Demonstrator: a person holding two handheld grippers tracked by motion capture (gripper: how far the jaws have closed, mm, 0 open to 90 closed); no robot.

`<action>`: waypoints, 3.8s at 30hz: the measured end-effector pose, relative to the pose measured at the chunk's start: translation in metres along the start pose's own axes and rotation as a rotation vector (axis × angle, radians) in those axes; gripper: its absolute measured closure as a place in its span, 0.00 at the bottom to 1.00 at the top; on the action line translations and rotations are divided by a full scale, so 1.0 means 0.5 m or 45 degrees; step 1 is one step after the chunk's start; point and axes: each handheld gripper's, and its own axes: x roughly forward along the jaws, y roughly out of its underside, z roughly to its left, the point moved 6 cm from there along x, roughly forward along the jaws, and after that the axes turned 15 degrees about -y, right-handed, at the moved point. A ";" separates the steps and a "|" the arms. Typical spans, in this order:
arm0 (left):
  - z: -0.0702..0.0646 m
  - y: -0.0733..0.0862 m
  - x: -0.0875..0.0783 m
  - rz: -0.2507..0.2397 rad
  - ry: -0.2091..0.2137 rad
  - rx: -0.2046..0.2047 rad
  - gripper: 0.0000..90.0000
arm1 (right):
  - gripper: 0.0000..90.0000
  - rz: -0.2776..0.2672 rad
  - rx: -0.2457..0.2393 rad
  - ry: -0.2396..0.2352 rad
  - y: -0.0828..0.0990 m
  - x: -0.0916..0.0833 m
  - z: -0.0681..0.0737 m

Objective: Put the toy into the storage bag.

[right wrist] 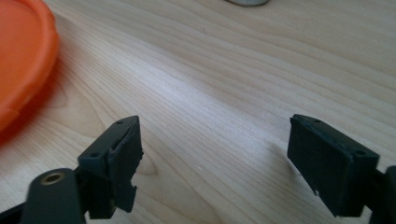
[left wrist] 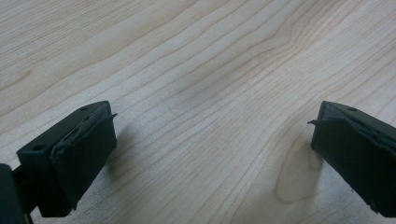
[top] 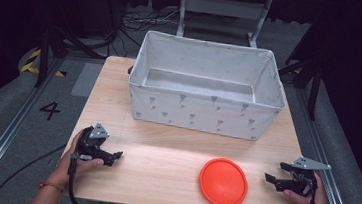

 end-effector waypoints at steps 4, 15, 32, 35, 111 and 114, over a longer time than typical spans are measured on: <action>0.000 0.000 0.000 -0.001 0.000 -0.001 0.00 | 0.22 -0.032 -0.038 -0.030 -0.022 -0.004 0.025; 0.000 0.000 -0.001 0.004 0.001 -0.003 0.00 | 0.23 0.022 -0.204 -0.173 -0.080 0.040 0.134; 0.000 0.000 0.000 0.000 -0.003 -0.001 0.00 | 0.16 0.194 -0.234 -0.259 -0.080 0.154 0.170; 0.000 0.000 0.000 0.002 -0.002 0.000 0.00 | 0.13 0.200 -0.245 -0.256 -0.079 0.157 0.176; -0.001 0.001 -0.001 0.003 0.003 -0.008 0.01 | 0.92 0.313 -0.683 -0.166 -0.323 -0.033 0.269; -0.001 0.001 -0.001 0.003 0.002 -0.008 0.01 | 0.91 0.291 -0.691 -0.167 -0.336 -0.052 0.271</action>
